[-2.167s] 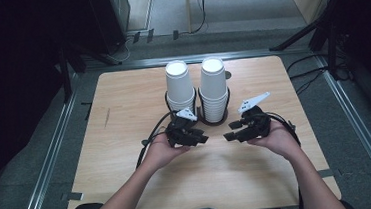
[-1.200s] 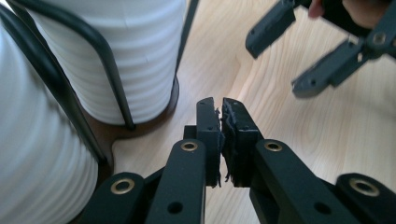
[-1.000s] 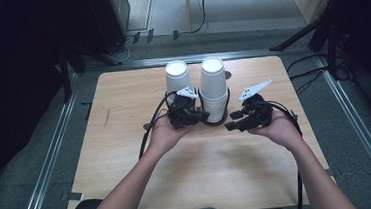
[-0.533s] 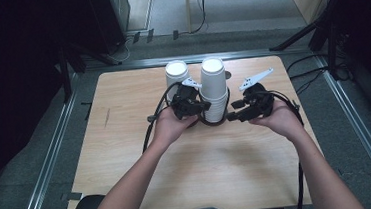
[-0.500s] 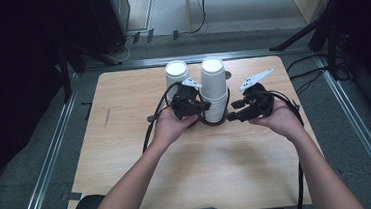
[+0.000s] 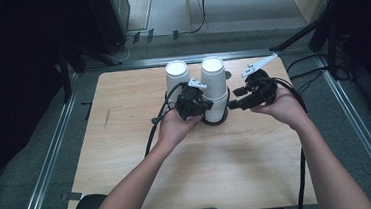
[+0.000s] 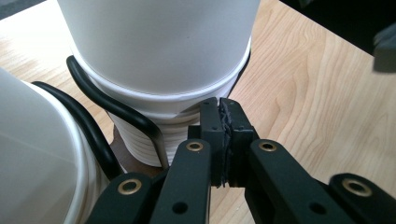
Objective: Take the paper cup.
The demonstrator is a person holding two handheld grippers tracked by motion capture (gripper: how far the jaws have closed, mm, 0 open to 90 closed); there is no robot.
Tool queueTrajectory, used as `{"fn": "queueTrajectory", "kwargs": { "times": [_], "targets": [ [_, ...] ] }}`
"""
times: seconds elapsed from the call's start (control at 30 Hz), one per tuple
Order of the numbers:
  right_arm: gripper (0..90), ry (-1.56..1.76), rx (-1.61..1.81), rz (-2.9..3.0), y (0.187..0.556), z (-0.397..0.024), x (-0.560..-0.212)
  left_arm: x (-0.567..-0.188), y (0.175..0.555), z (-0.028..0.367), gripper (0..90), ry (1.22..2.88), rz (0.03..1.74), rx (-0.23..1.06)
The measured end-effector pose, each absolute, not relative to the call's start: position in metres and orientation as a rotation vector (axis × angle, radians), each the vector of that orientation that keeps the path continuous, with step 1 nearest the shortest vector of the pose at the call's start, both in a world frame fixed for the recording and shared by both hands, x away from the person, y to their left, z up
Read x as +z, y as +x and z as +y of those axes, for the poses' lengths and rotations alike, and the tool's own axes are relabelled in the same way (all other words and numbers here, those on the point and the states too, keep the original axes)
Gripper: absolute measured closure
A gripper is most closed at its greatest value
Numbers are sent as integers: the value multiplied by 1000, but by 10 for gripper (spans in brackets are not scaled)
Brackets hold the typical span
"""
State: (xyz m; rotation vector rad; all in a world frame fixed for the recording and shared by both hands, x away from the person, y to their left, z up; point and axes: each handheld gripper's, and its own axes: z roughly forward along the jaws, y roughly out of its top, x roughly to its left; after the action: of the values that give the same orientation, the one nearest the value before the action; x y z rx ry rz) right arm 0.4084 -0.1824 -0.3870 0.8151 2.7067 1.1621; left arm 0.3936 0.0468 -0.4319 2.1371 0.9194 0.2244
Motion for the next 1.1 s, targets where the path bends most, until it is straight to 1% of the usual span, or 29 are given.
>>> {"fn": "queueTrajectory", "kwargs": {
  "times": [0.3, 0.4, 0.5, 0.53, 0.6, 0.8, 1.1],
  "targets": [
    [331, 781, 1161, 2685, 417, -175, -364, -433, 392, 45, 888, 2123, 929, 224],
    [276, 773, 1151, 2693, 424, -172, -353, -433, 392, 45, 879, 2125, 929, 226],
    [249, 773, 1142, 2699, 428, -168, -350, -433, 392, 44, 876, 2123, 931, 223],
    [224, 772, 1135, 2699, 432, -164, -347, -433, 392, 45, 874, 2123, 930, 224],
    [201, 779, 1125, 2703, 436, -160, -343, -433, 392, 44, 867, 2123, 929, 222],
    [176, 779, 1075, 2717, 446, -145, -335, -432, 391, 43, 868, 2127, 928, 239],
    [161, 813, 1030, 2709, 457, -128, -334, -433, 389, 41, 866, 2123, 936, 249]
  ]
}}
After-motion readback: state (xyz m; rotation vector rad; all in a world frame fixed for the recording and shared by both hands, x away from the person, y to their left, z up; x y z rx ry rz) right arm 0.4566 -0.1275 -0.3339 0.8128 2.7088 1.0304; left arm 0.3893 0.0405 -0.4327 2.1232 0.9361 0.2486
